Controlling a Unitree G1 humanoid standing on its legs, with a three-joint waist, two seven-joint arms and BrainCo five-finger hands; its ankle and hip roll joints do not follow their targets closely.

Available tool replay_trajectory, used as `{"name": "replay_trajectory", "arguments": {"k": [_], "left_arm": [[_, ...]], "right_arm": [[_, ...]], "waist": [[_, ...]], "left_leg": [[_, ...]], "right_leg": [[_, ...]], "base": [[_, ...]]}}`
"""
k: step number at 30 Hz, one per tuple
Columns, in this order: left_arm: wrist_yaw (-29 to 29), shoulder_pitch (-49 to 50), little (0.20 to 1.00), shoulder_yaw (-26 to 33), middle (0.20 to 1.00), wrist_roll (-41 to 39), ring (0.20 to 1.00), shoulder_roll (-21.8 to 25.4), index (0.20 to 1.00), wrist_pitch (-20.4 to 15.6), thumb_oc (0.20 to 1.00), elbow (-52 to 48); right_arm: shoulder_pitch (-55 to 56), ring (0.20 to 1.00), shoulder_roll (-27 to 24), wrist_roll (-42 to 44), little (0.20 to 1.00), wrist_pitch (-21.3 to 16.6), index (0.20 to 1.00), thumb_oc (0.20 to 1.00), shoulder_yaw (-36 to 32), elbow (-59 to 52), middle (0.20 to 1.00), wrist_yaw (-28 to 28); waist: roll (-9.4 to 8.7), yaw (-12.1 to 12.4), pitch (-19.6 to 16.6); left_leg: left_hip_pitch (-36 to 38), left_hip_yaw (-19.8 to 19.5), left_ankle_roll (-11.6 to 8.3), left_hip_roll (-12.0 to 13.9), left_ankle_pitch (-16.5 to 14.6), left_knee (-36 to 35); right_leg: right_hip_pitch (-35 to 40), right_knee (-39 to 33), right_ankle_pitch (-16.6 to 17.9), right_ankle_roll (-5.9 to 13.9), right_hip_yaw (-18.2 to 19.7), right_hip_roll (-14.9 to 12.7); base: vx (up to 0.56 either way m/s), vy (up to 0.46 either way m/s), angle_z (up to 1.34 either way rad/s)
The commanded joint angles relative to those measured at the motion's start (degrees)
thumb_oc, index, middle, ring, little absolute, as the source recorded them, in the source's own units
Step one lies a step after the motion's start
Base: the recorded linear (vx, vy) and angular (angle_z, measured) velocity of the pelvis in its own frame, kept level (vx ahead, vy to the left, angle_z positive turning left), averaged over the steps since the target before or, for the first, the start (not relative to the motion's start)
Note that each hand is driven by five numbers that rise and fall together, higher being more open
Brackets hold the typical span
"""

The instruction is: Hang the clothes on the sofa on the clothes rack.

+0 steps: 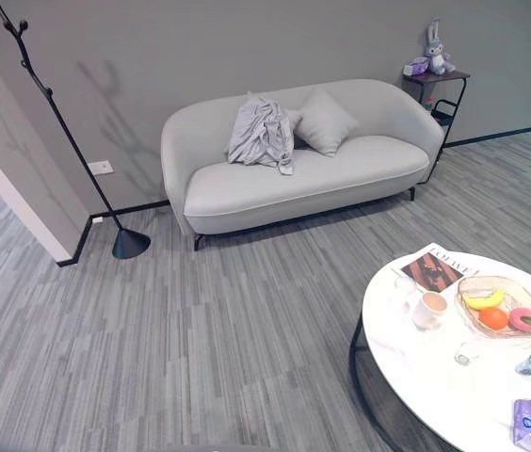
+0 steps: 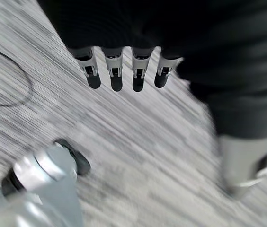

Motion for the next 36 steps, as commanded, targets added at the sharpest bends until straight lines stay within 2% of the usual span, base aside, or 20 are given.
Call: {"name": "replay_trajectory", "arguments": {"k": [1,5,10,15,24,28,36], "left_arm": [[-0.2,-2.2,1.0,0.1,1.0,-0.1,1.0,-1.5,1.0,-0.7,1.0,2.0],[-0.8,-2.4,1.0,-3.7,1.0,3.6,1.0,-2.6,1.0,-0.9,1.0,1.9],[-2.7,-2.7,1.0,-7.5,1.0,8.2,1.0,-3.1,1.0,0.1,1.0,3.2],[-2.5,-3.2,1.0,-10.5,1.0,13.6,1.0,-3.3,1.0,-0.2,1.0,2.7],[-2.5,-3.5,1.0,-11.1,1.0,14.3,1.0,-3.3,1.0,0.0,1.0,2.4],[-2.8,-3.7,1.0,-11.3,1.0,14.6,1.0,-3.5,1.0,0.1,1.0,2.5],[-3.1,-4.2,1.0,-12.0,1.0,15.5,1.0,-3.5,1.0,-0.1,1.0,2.2]], "right_arm": [[-3.2,1.0,1.9,-3.4,1.0,0.8,1.0,1.0,0.9,5.4,1.0,0.6],[-3.7,1.0,2.8,-5.8,1.0,0.6,1.0,1.0,3.7,4.6,1.0,1.2],[-4.2,1.0,4.4,-14.5,1.0,0.5,1.0,1.0,11.5,2.0,1.0,3.5],[-4.6,1.0,5.6,-20.6,1.0,0.4,1.0,1.0,16.4,0.5,1.0,4.3],[-4.3,1.0,5.6,-23.8,1.0,-0.1,1.0,1.0,18.8,-0.6,1.0,5.1],[-3.8,1.0,5.0,-25.1,1.0,-0.1,1.0,1.0,19.0,0.0,1.0,5.3],[-3.5,1.0,4.1,-27.5,1.0,-0.1,1.0,1.0,20.2,-0.3,1.0,5.8]], "waist": [[-1.77,0.4,-0.9],[-1.82,0.4,-0.8],[-1.8,0.8,-0.7],[-2.07,1.4,-0.8],[-2.46,2.2,-0.4],[-2.56,2.6,0.8],[-2.72,2.1,2.1]], "left_leg": [[1.4,-4.3,-4.63,3.9,1.5,-7.0],[1.4,-4.4,-4.57,3.9,1.7,-7.0],[1.6,-4.6,-4.67,4.2,2.1,-7.0],[2.0,-5.1,-4.79,4.5,2.3,-7.0],[3.1,-6.0,-5.26,5.6,2.7,-7.0],[3.6,-6.3,-5.74,6.7,3.3,-6.3],[4.5,-6.3,-6.18,7.7,2.4,-5.1]], "right_leg": [[3.6,-9.0,5.2,5.45,0.6,-4.2],[3.7,-9.0,5.3,5.29,0.7,-4.1],[3.8,-9.0,5.1,4.97,0.7,-3.8],[4.2,-9.0,4.9,4.65,0.6,-3.5],[5.5,-9.0,4.1,3.82,0.0,-2.3],[6.3,-9.0,3.8,3.11,0.0,-1.5],[7.9,-9.0,3.3,2.47,0.2,-0.7]], "base": [[-0.03,-0.035,0.01],[-0.01,-0.021,0.0],[-0.01,-0.02,-0.01],[0.0,-0.033,0.01],[0.01,-0.033,0.02],[0.0,-0.061,0.02],[0.04,-0.043,0.01]]}}
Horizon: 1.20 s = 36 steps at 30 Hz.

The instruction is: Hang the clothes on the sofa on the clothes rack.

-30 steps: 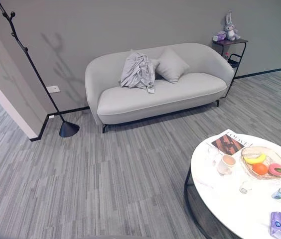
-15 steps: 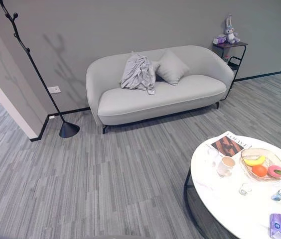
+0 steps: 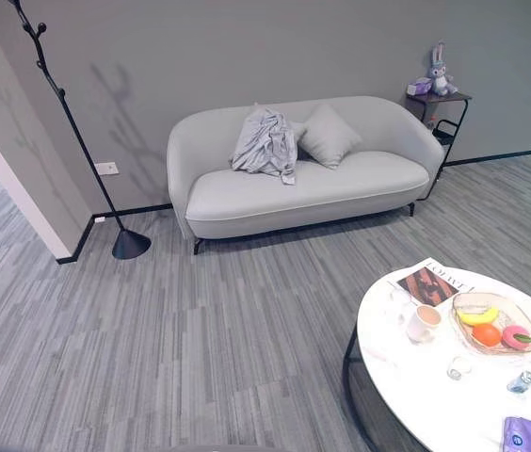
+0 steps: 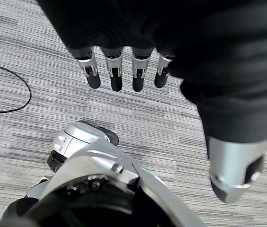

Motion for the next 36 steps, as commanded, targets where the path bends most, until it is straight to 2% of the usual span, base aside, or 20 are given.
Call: {"name": "replay_trajectory", "arguments": {"k": [1,8,10,12,16,17,18,20,22,23,25,26,27,28,29,31,33,34,35,36], "left_arm": [[-0.5,-3.0,1.0,-0.4,1.0,3.1,1.0,-1.9,1.0,-0.2,1.0,3.1],[0.2,-4.5,1.0,-0.1,1.0,0.5,1.0,-1.5,1.0,-0.2,1.0,2.3],[0.5,-5.7,1.0,1.0,1.0,-2.7,1.0,-1.2,1.0,0.0,1.0,1.7],[0.8,-6.9,1.0,1.3,1.0,-5.2,1.0,-1.0,1.0,0.0,1.0,1.1],[0.8,-7.7,1.0,1.7,1.0,-6.4,1.0,-0.8,1.0,0.1,1.0,1.4],[0.3,-7.3,1.0,2.4,1.0,-7.2,1.0,-0.6,1.0,0.2,1.0,1.5],[0.2,-6.3,1.0,4.2,1.0,-8.8,1.0,-0.5,1.0,0.5,1.0,2.0],[-0.1,-5.2,1.0,6.0,1.0,-10.5,1.0,-0.4,1.0,0.8,1.0,2.8],[-0.1,-5.2,1.0,6.0,1.0,-10.5,1.0,-0.3,1.0,0.8,1.0,2.8],[0.1,-4.5,1.0,6.7,1.0,-11.0,1.0,-0.1,1.0,0.7,1.0,3.4],[0.1,-3.1,1.0,7.4,1.0,-9.8,1.0,0.5,1.0,0.6,1.0,3.8],[0.1,-3.0,1.0,7.4,1.0,-9.8,1.0,0.5,1.0,0.6,1.0,3.8],[-0.4,-1.9,1.0,8.9,1.0,-8.4,1.0,1.5,1.0,0.8,1.0,4.6],[-0.4,-1.9,1.0,8.9,1.0,-8.4,1.0,1.5,1.0,0.8,1.0,4.6],[-0.5,-1.2,1.0,9.6,1.0,-8.2,1.0,2.2,1.0,0.8,1.0,5.4],[-0.5,-0.8,1.0,10.5,1.0,-7.9,1.0,3.2,1.0,1.1,1.0,5.9],[-0.6,-0.5,1.0,11.2,1.0,-7.2,1.0,4.0,1.0,1.5,1.0,7.1],[-0.6,-1.4,1.0,9.1,1.0,-5.6,1.0,4.0,1.0,1.5,1.0,6.1],[-0.3,-1.9,1.0,7.8,1.0,-4.9,1.0,4.0,1.0,1.2,1.0,5.4],[0.3,-3.2,1.0,5.9,1.0,-3.3,1.0,4.1,1.0,0.9,1.0,4.5]], "right_arm": [[-2.8,1.0,0.4,-1.9,1.0,-1.0,1.0,1.0,1.3,2.9,1.0,0.8],[-3.9,1.0,0.1,-1.4,1.0,-0.9,1.0,1.0,1.7,2.7,1.0,0.7],[-5.2,1.0,-0.3,-0.9,1.0,-0.9,1.0,1.0,1.7,2.7,1.0,0.5],[-6.2,1.0,-0.8,-0.2,1.0,-0.8,1.0,1.0,1.5,2.8,1.0,0.0],[-6.7,1.0,-1.3,0.1,1.0,-0.5,1.0,1.0,1.0,3.3,1.0,-0.2],[-6.8,1.0,-1.6,0.1,1.0,-0.3,1.0,1.0,0.8,3.2,1.0,0.0],[-7.0,1.0,-1.5,0.2,1.0,-0.3,1.0,1.0,1.2,3.0,1.0,0.0],[-7.3,1.0,-0.9,0.9,1.0,-0.2,1.0,1.0,1.5,3.0,1.0,0.3],[-7.3,1.0,-0.9,0.9,1.0,-0.2,1.0,1.0,1.5,3.0,1.0,0.3],[-7.8,1.0,-0.1,1.1,1.0,-0.2,1.0,1.0,1.9,3.1,1.0,0.2],[-7.1,1.0,0.7,0.1,1.0,0.0,1.0,1.0,1.9,3.2,1.0,0.4],[-7.0,1.0,0.8,0.0,1.0,0.0,1.0,1.0,1.9,3.2,1.0,0.4],[-6.4,1.0,1.6,-1.5,1.0,0.3,1.0,1.0,1.8,3.8,1.0,1.0],[-6.4,1.0,1.6,-1.5,1.0,0.3,1.0,1.0,1.8,3.8,1.0,1.0],[-5.7,1.0,2.4,-2.1,1.0,0.4,1.0,1.0,1.5,4.6,1.0,1.4],[-4.6,1.0,2.6,-1.7,1.0,0.5,1.0,1.0,0.1,5.6,1.0,1.8],[-4.1,1.0,2.7,-1.6,1.0,0.6,1.0,1.0,-0.9,6.3,1.0,2.5],[-4.4,1.0,2.9,-2.0,1.0,0.4,1.0,1.0,-0.7,5.4,1.0,2.7],[-4.5,1.0,2.8,-2.3,1.0,0.2,1.0,1.0,-0.6,4.7,1.0,2.5],[-5.0,1.0,3.0,-2.1,1.0,0.0,1.0,1.0,-0.2,3.4,1.0,2.5]], "waist": [[-0.19,0.7,0.3],[-0.53,0.2,2.3],[-0.84,0.7,4.4],[-0.7,1.3,6.4],[-0.66,1.4,7.1],[-0.32,2.0,7.0],[0.54,3.7,6.8],[1.18,5.5,6.5],[0.84,5.7,6.7],[0.9,8.1,6.4],[-0.12,9.7,5.2],[-0.26,9.9,5.2],[-1.91,10.9,3.2],[-1.77,11.0,3.0],[-3.18,11.3,1.9],[-5.31,11.3,0.6],[-6.76,11.3,-0.2],[-5.0,10.1,0.0],[-3.52,8.6,0.6],[-1.74,7.0,1.3]], "left_leg": [[0.9,-5.1,-4.26,7.3,2.1,-2.8],[-1.1,-5.1,-4.62,8.5,0.0,2.3],[-5.7,-6.6,-4.21,8.1,0.2,10.6],[-11.1,-9.2,-3.25,6.4,3.0,16.3],[-16.5,-9.8,-2.0,3.0,1.4,17.2],[-18.4,-8.5,-1.87,0.7,2.4,14.0],[-22.4,-7.0,-1.89,-1.9,7.9,9.3],[-25.5,-6.3,-1.9,-4.2,11.1,3.8],[-25.0,-6.0,-1.84,-4.4,11.2,3.3],[-29.2,-4.9,-2.11,-6.9,13.8,-2.8],[-30.9,-2.1,-1.59,-7.0,15.2,-3.5],[-30.8,-1.9,-1.57,-7.0,15.1,-3.5],[-29.0,-2.1,0.24,-6.9,15.3,-3.9],[-29.1,-2.1,0.19,-6.7,15.4,-3.9],[-28.0,-3.5,0.89,-7.2,16.4,-3.7],[-25.1,-3.9,1.66,-7.5,16.7,-3.2],[-20.9,-3.5,2.82,-7.8,14.3,-3.4],[-15.9,-4.6,4.18,-6.8,11.8,-3.9],[-12.3,-6.1,5.21,-6.7,10.2,-4.5],[-9.4,-7.1,5.84,-6.0,8.6,-4.7]], "right_leg": [[0.1,0.4,-0.2,3.77,0.8,-2.1],[-1.2,1.9,-0.9,2.85,2.4,-1.2],[-3.5,5.5,-2.0,1.83,3.3,-0.9],[-4.8,8.1,-2.9,1.09,2.9,-0.7],[-5.0,9.3,-4.3,1.51,2.2,-0.9],[-4.2,9.0,-5.3,1.77,2.4,-0.4],[-2.3,8.4,-6.8,1.49,3.8,1.4],[0.2,7.8,-7.9,0.71,6.2,3.4],[0.4,7.8,-8.1,0.75,6.5,3.0],[4.5,7.0,-9.7,-0.07,11.2,4.7],[8.3,5.9,-10.8,-0.06,15.2,4.3],[8.3,5.9,-10.8,-0.04,15.4,4.1],[10.3,6.5,-11.4,0.52,17.0,2.8],[10.2,6.5,-11.2,0.49,17.2,3.0],[11.0,8.0,-11.6,0.97,17.9,2.4],[9.3,13.9,-7.4,3.81,16.2,0.6],[6.1,24.3,3.1,9.78,12.7,-1.2],[0.5,38.8,12.4,13.72,5.3,-3.8],[-3.5,46.2,15.6,13.27,2.1,-6.0],[-6.7,50.7,14.3,12.26,-1.3,-7.6]], "base": [[0.08,-0.043,-0.01],[0.05,-0.059,-0.04],[-0.06,-0.079,-0.09],[-0.06,-0.032,-0.32],[0.07,0.013,-0.01],[0.33,0.076,0.36],[0.44,0.09,0.19],[0.33,0.045,-0.12],[0.27,0.037,-0.9],[0.52,0.108,-1.01],[0.63,0.186,-0.55],[0.7,0.236,-1.06],[0.39,0.124,-1.33],[0.66,0.211,-1.2],[0.44,0.15,-0.59],[0.55,0.172,-0.61],[0.56,0.219,-0.62],[0.59,0.39,-0.3],[0.54,0.475,-0.04],[0.4,0.361,0.23]]}}
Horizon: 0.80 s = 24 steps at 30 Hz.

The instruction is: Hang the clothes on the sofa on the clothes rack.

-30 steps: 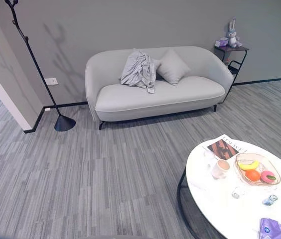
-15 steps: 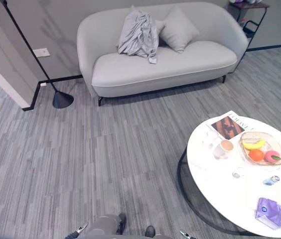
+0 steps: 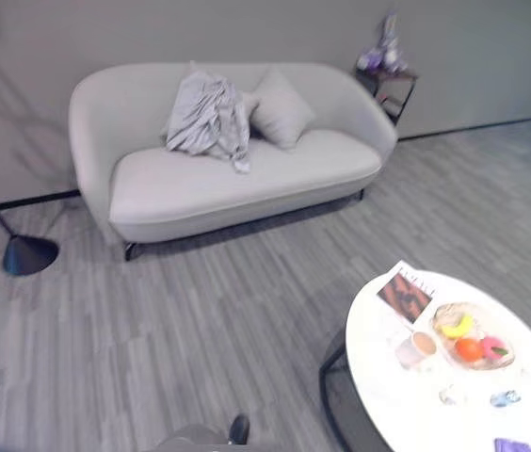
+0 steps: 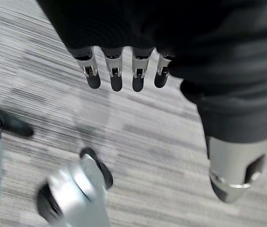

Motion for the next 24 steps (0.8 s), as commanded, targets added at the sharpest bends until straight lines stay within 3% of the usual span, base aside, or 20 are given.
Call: {"name": "replay_trajectory", "arguments": {"k": [1,2,3,4,5,6,7,8,10,13,15,17,18,19,20,21,22,24], "left_arm": [[0.9,1.5,1.0,-4.9,1.0,5.3,1.0,-0.7,1.0,-0.9,1.0,0.0],[0.9,1.5,1.0,-4.8,1.0,5.3,1.0,-0.7,1.0,-0.9,1.0,0.0],[1.2,-0.1,1.0,-7.4,1.0,6.2,1.0,-1.1,1.0,-1.6,1.0,-0.9],[1.4,-0.8,1.0,-8.4,1.0,6.7,1.0,-1.3,1.0,-1.8,1.0,-1.4],[1.6,-1.5,1.0,-9.3,1.0,7.3,1.0,-1.3,1.0,-2.1,1.0,-2.1],[1.6,-1.5,1.0,-9.3,1.0,7.3,1.0,-1.3,1.0,-2.1,1.0,-2.1],[2.2,-3.0,1.0,-10.3,1.0,8.0,1.0,-1.0,1.0,-2.4,1.0,-3.0],[2.2,-3.0,1.0,-10.3,1.0,8.0,1.0,-1.0,1.0,-2.3,1.0,-3.0],[3.0,-4.2,1.0,-10.5,1.0,8.7,1.0,-1.4,1.0,-3.0,1.0,-3.1],[3.0,-4.0,1.0,-10.0,1.0,9.8,1.0,-2.6,1.0,-3.3,1.0,-1.4],[2.7,-3.2,1.0,-9.8,1.0,10.2,1.0,-3.0,1.0,-3.1,1.0,-0.5],[2.0,-0.8,1.0,-8.6,1.0,12.4,1.0,-3.0,1.0,-2.7,1.0,2.3],[2.0,-0.7,1.0,-8.6,1.0,12.5,1.0,-3.0,1.0,-2.7,1.0,2.3],[2.3,1.1,1.0,-6.8,1.0,12.4,1.0,-2.5,1.0,-2.1,1.0,3.0],[2.6,1.9,1.0,-5.9,1.0,12.0,1.0,-2.2,1.0,-1.9,1.0,3.0],[2.6,1.9,1.0,-5.8,1.0,12.0,1.0,-2.2,1.0,-1.9,1.0,3.0],[2.7,2.1,1.0,-5.5,1.0,11.6,1.0,-2.0,1.0,-1.9,1.0,2.7],[3.3,2.2,1.0,-5.1,1.0,10.9,1.0,-2.0,1.0,-2.0,1.0,2.4]], "right_arm": [[-2.1,1.0,1.0,-0.3,1.0,-0.5,1.0,1.0,0.7,-3.0,1.0,0.7],[-2.1,1.0,1.0,-0.3,1.0,-0.5,1.0,1.0,0.7,-3.0,1.0,0.7],[-2.5,1.0,2.3,1.2,1.0,-1.4,1.0,1.0,3.0,-6.4,1.0,0.7],[-2.7,1.0,2.4,2.0,1.0,-1.8,1.0,1.0,3.3,-7.5,1.0,0.5],[-2.8,1.0,2.5,2.7,1.0,-2.1,1.0,1.0,3.7,-8.3,1.0,0.1],[-2.8,1.0,2.4,2.7,1.0,-2.1,1.0,1.0,3.7,-8.3,1.0,0.1],[-3.4,1.0,2.5,3.8,1.0,-2.2,1.0,1.0,4.0,-8.9,1.0,-0.6],[-3.4,1.0,2.5,3.8,1.0,-2.2,1.0,1.0,4.0,-8.9,1.0,-0.6],[-3.6,1.0,2.7,5.8,1.0,-1.7,1.0,1.0,3.4,-8.7,1.0,-0.6],[-3.7,1.0,2.5,6.1,1.0,-1.1,1.0,1.0,1.7,-7.6,1.0,-0.3],[-3.3,1.0,2.3,6.1,1.0,-0.9,1.0,1.0,0.8,-7.2,1.0,-0.1],[-2.4,1.0,2.0,6.5,1.0,-0.6,1.0,1.0,-0.9,-6.3,1.0,-0.1],[-2.4,1.0,2.0,6.5,1.0,-0.6,1.0,1.0,-0.9,-6.3,1.0,-0.1],[-2.3,1.0,1.9,5.1,1.0,-0.4,1.0,1.0,-0.7,-5.9,1.0,-0.1],[-2.0,1.0,1.9,4.6,1.0,-0.3,1.0,1.0,-0.3,-5.7,1.0,0.0],[-2.0,1.0,1.9,4.6,1.0,-0.3,1.0,1.0,-0.3,-5.7,1.0,0.0],[-2.1,1.0,1.7,4.1,1.0,-0.2,1.0,1.0,0.4,-5.6,1.0,0.1],[-2.4,1.0,1.6,2.9,1.0,-0.5,1.0,1.0,2.0,-5.5,1.0,-0.1]], "waist": [[6.6,-0.2,-0.6],[6.67,-0.3,-0.7],[7.16,-2.7,0.3],[7.31,-3.5,0.6],[7.29,-4.0,1.0],[7.51,-4.1,1.0],[6.81,-4.7,1.5],[6.93,-4.8,1.5],[6.08,-5.3,1.6],[6.48,-5.7,1.6],[6.73,-6.0,1.3],[5.43,-6.7,-1.0],[5.53,-6.7,-1.0],[5.81,-6.6,-2.5],[7.25,-6.8,-2.9],[7.05,-6.9,-3.1],[8.3,-6.6,-3.2],[9.09,-6.4,-3.4]], "left_leg": [[9.2,-13.6,0.87,1.8,13.5,-23.0],[9.1,-13.8,0.83,1.9,13.6,-23.0],[12.6,-15.5,0.05,2.5,11.5,-23.0],[13.9,-15.9,-0.45,3.1,10.8,-23.0],[14.8,-16.1,-1.04,3.6,9.9,-23.0],[14.8,-16.2,-1.1,3.8,9.9,-23.0],[17.1,-17.1,-2.4,4.3,7.7,-23.0],[17.0,-17.1,-2.42,4.4,7.7,-23.0],[19.5,-18.5,-3.36,4.8,4.8,-23.0],[24.9,-20.1,-5.1,8.4,0.0,-23.0],[26.5,-20.9,-5.51,9.5,-1.2,-23.0],[28.9,-22.2,-7.06,11.6,-4.2,-23.0],[29.0,-22.2,-7.06,11.8,-4.2,-23.0],[30.1,-22.0,-8.54,15.0,-2.8,-23.0],[30.7,-21.8,-9.47,18.1,-1.3,-23.0],[30.4,-21.9,-9.46,17.9,-1.2,-23.0],[30.4,-21.6,-10.2,20.6,1.5,-22.6],[26.4,-21.7,-11.53,22.7,8.7,-16.3]], "right_leg": [[-3.3,0.7,8.0,-3.82,-8.2,-4.2],[-3.4,0.8,8.0,-3.9,-8.4,-4.2],[-8.7,-4.4,1.4,-5.88,-10.2,-3.4],[-10.0,-8.9,-0.1,-6.31,-11.1,-3.5],[-10.1,-15.1,-1.3,-6.74,-11.9,-3.8],[-9.9,-15.6,-1.0,-6.81,-12.1,-3.5],[-11.0,-30.3,-0.6,-7.08,-11.6,-4.3],[-10.8,-30.9,-0.2,-7.1,-11.7,-4.1],[-11.7,-43.5,4.0,-5.52,-8.3,-5.2],[-16.9,-52.1,11.0,-2.43,-6.4,-9.6],[-17.9,-51.9,12.4,-2.0,-5.4,-10.7],[-15.0,-52.1,15.7,-1.16,-5.3,-11.4],[-14.8,-52.1,15.7,-1.15,-5.4,-11.3],[-14.2,-50.0,14.4,-1.48,-7.0,-10.1],[-15.1,-46.9,12.6,-2.13,-7.1,-7.9],[-15.4,-46.8,12.6,-2.12,-7.1,-8.1],[-15.6,-44.8,10.2,-3.08,-7.1,-6.2],[-14.5,-43.9,7.6,-4.71,-8.4,-4.5]], "base": [[0.26,0.216,0.11],[0.43,0.122,0.46],[0.41,0.039,0.52],[0.54,0.017,0.76],[0.23,-0.029,1.05],[0.38,-0.127,1.38],[0.26,-0.102,1.21],[0.44,-0.168,0.3],[0.4,-0.124,-0.15],[0.55,-0.131,0.21],[0.59,-0.149,0.47],[0.72,-0.222,0.51],[0.59,-0.238,0.55],[0.56,-0.248,0.51],[0.55,-0.249,0.57],[0.31,-0.165,0.36],[0.27,-0.162,0.32],[0.32,-0.2,0.35]]}}
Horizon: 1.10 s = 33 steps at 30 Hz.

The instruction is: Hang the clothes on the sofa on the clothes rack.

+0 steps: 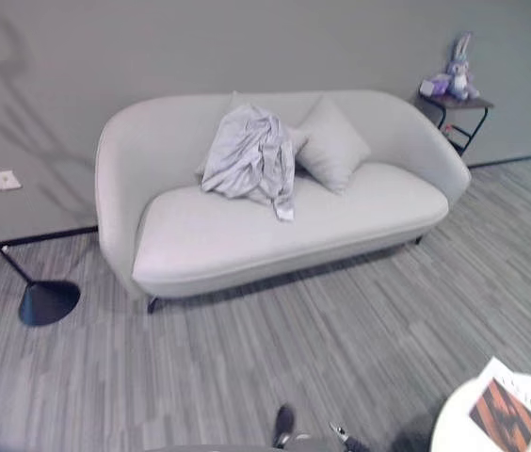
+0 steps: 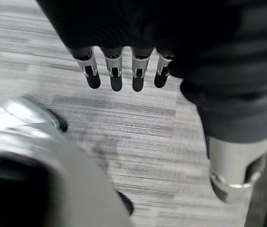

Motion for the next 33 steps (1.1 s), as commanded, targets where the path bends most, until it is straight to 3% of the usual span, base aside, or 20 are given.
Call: {"name": "replay_trajectory", "arguments": {"k": [1,2,4,6,7,10,11,12,13,14,17,18,20,21,24,27,28,29,31,33], "left_arm": [[1.1,-1.6,1.0,-0.3,1.0,1.1,1.0,1.5,1.0,-0.5,1.0,1.9],[1.8,-2.8,1.0,-0.7,1.0,-1.2,1.0,1.6,1.0,-0.7,1.0,0.2],[2.2,-3.5,1.0,-1.3,1.0,-1.5,1.0,1.7,1.0,-0.9,1.0,-0.9],[2.6,-4.9,1.0,-3.0,1.0,-1.6,1.0,1.5,1.0,-1.3,1.0,-3.3],[2.4,-5.7,1.0,-4.3,1.0,-1.7,1.0,1.3,1.0,-1.6,1.0,-4.7],[2.5,-5.9,1.0,-3.6,1.0,-3.4,1.0,1.2,1.0,-1.8,1.0,-4.3],[2.5,-5.9,1.0,-3.6,1.0,-3.4,1.0,1.2,1.0,-1.8,1.0,-4.2],[2.0,-5.4,1.0,-2.5,1.0,-4.2,1.0,1.0,1.0,-1.5,1.0,-3.6],[2.0,-5.4,1.0,-2.5,1.0,-4.2,1.0,1.0,1.0,-1.5,1.0,-3.6],[1.8,-4.5,1.0,-1.2,1.0,-4.1,1.0,1.5,1.0,-1.4,1.0,-2.0],[1.0,-3.0,1.0,0.9,1.0,-3.3,1.0,2.4,1.0,-0.6,1.0,-0.1],[1.2,-1.9,1.0,2.5,1.0,-2.4,1.0,3.8,1.0,0.0,1.0,1.1],[1.2,-1.7,1.0,3.4,1.0,-2.4,1.0,4.3,1.0,0.2,1.0,1.6],[0.9,-1.6,1.0,4.0,1.0,-2.3,1.0,4.6,1.0,0.5,1.0,1.5],[0.9,-1.9,1.0,1.5,1.0,-1.0,1.0,3.9,1.0,0.3,1.0,0.6],[1.5,-2.9,1.0,-0.5,1.0,-0.1,1.0,3.8,1.0,-0.3,1.0,-1.3],[1.5,-2.9,1.0,-0.5,1.0,-0.1,1.0,3.8,1.0,-0.3,1.0,-1.4],[2.5,-4.1,1.0,-1.0,1.0,-0.1,1.0,4.3,1.0,-1.0,1.0,-2.4],[2.9,-4.5,1.0,-0.8,1.0,-0.1,1.0,4.5,1.0,-1.2,1.0,-2.6],[3.8,-4.5,1.0,0.1,1.0,-0.2,1.0,4.8,1.0,-1.7,1.0,-2.6]], "right_arm": [[-1.1,1.0,2.7,-2.2,1.0,-0.4,1.0,1.0,2.1,3.1,1.0,0.0],[-1.8,1.0,1.8,-3.7,1.0,-1.5,1.0,1.0,4.1,2.6,1.0,-1.3],[-2.4,1.0,1.3,-3.8,1.0,-2.0,1.0,1.0,4.6,2.0,1.0,-1.8],[-3.9,1.0,0.2,-4.8,1.0,-2.3,1.0,1.0,5.5,1.3,1.0,-2.5],[-4.7,1.0,-1.2,-6.4,1.0,-2.5,1.0,1.0,6.4,0.6,1.0,-3.1],[-4.8,1.0,-1.9,-6.8,1.0,-2.7,1.0,1.0,6.5,0.1,1.0,-3.0],[-4.8,1.0,-1.9,-6.8,1.0,-2.7,1.0,1.0,6.5,0.1,1.0,-3.0],[-4.5,1.0,-1.6,-7.2,1.0,-2.7,1.0,1.0,7.1,0.2,1.0,-2.8],[-4.5,1.0,-1.6,-7.2,1.0,-2.7,1.0,1.0,7.1,0.2,1.0,-2.8],[-4.8,1.0,-0.9,-8.1,1.0,-2.5,1.0,1.0,7.6,0.8,1.0,-2.5],[-4.8,1.0,0.3,-9.6,1.0,-2.0,1.0,1.0,8.2,1.3,1.0,-1.9],[-4.4,1.0,2.1,-11.1,1.0,-1.8,1.0,1.0,8.2,1.7,1.0,-1.4],[-4.3,1.0,2.7,-11.5,1.0,-1.7,1.0,1.0,8.1,1.9,1.0,-1.0],[-3.6,1.0,3.5,-11.6,1.0,-1.3,1.0,1.0,8.1,1.3,1.0,-0.1],[-3.3,1.0,3.7,-12.5,1.0,-2.0,1.0,1.0,8.9,-1.4,1.0,-0.5],[-2.8,1.0,3.5,-12.6,1.0,-2.7,1.0,1.0,9.1,-3.4,1.0,-1.7],[-2.9,1.0,3.4,-12.6,1.0,-2.7,1.0,1.0,9.1,-3.4,1.0,-1.7],[-3.1,1.0,2.8,-12.4,1.0,-3.0,1.0,1.0,8.9,-5.2,1.0,-2.4],[-3.5,1.0,2.5,-12.4,1.0,-3.0,1.0,1.0,8.7,-5.8,1.0,-2.7],[-3.8,1.0,2.0,-12.9,1.0,-3.0,1.0,1.0,8.1,-6.6,1.0,-3.0]], "waist": [[1.93,0.5,-1.0],[0.42,2.0,0.1],[-0.82,2.4,1.1],[-2.87,3.4,3.2],[-3.91,5.0,5.0],[-3.27,6.7,4.8],[-3.4,6.6,4.7],[-2.05,8.2,3.8],[-2.08,8.1,3.8],[-1.07,10.2,3.1],[-1.72,12.6,2.9],[-3.24,13.5,2.4],[-3.64,13.5,2.1],[-3.01,12.0,3.0],[-0.42,9.7,2.7],[-0.02,9.0,3.2],[0.1,8.9,3.2],[-0.25,9.2,3.4],[-0.38,9.3,3.3],[-1.3,9.9,3.0]], "left_leg": [[-3.5,-2.0,-2.71,17.1,17.4,-11.2],[-9.8,-2.3,-1.6,16.9,22.9,3.7],[-13.5,-1.5,-0.34,16.8,26.2,9.0],[-19.8,3.3,2.62,17.9,24.3,15.4],[-25.1,5.7,3.5,13.3,17.6,16.3],[-27.7,8.7,2.97,4.8,14.2,4.2],[-27.7,8.7,3.01,4.7,14.5,3.9],[-28.7,10.3,3.14,0.0,19.0,-7.0],[-28.6,10.2,3.14,0.0,19.2,-7.3],[-31.9,10.0,2.55,-3.4,24.3,-11.9],[-32.1,7.8,3.6,-4.6,23.5,-10.2],[-30.3,7.6,5.96,-4.6,22.0,-8.8],[-28.8,7.8,6.63,-4.1,21.2,-9.0],[-25.0,7.0,8.24,-3.7,19.7,-9.4],[-19.7,5.8,9.24,-1.9,19.0,-13.2],[-16.5,4.7,8.75,-0.9,18.2,-15.0],[-16.6,4.6,8.71,-0.8,18.3,-15.0],[-15.8,3.6,7.29,0.1,17.2,-15.4],[-16.0,3.3,6.74,0.5,16.4,-15.1],[-16.1,2.7,5.65,1.1,14.5,-14.5]], "right_leg": [[-3.8,2.2,0.0,14.8,-0.2,-6.6],[1.7,0.6,-3.0,11.54,-0.8,-4.4],[3.0,0.0,-3.5,10.43,-0.8,-4.4],[5.9,-1.2,-4.5,8.92,-0.1,-4.2],[8.5,-1.9,-5.3,8.64,0.9,-4.6],[11.5,-3.7,-7.1,9.27,0.5,-4.2],[11.4,-3.7,-7.0,9.3,0.4,-4.3],[14.4,-5.8,-7.8,9.44,0.6,-1.8],[14.3,-5.8,-7.8,9.44,0.6,-1.8],[17.2,-5.8,-10.1,8.52,2.3,1.2],[18.8,-1.7,-14.3,7.73,4.4,1.9],[19.0,6.3,-16.5,9.03,2.8,1.1],[17.5,11.9,-15.0,10.98,1.4,0.3],[12.0,26.4,-9.1,14.54,-0.4,-2.5],[6.4,36.5,-4.9,15.51,-4.8,-6.0],[5.7,29.9,-7.8,13.78,-9.5,-12.0],[5.8,29.6,-7.6,13.71,-9.7,-11.8],[6.7,18.7,-7.8,13.16,-9.1,-15.4],[7.1,13.7,-5.4,13.62,-8.5,-17.5],[8.2,5.5,1.1,15.57,-6.9,-22.6]], "base": [[0.58,-0.353,0.61],[0.46,-0.275,0.26],[0.4,-0.303,-0.59],[0.35,-0.289,-0.49],[0.38,-0.115,0.05],[0.36,0.042,-0.34],[0.42,0.067,-0.53],[0.28,0.046,-0.3],[0.55,0.061,-0.21],[0.44,0.022,-0.26],[0.4,0.043,-0.71],[0.6,0.109,-0.58],[0.39,0.107,-0.4],[0.27,0.159,-0.25],[0.28,0.132,0.21],[0.22,-0.009,0.24],[0.26,-0.202,0.34],[0.17,-0.223,0.33],[0.13,-0.192,0.33],[0.17,-0.33,0.28]]}}
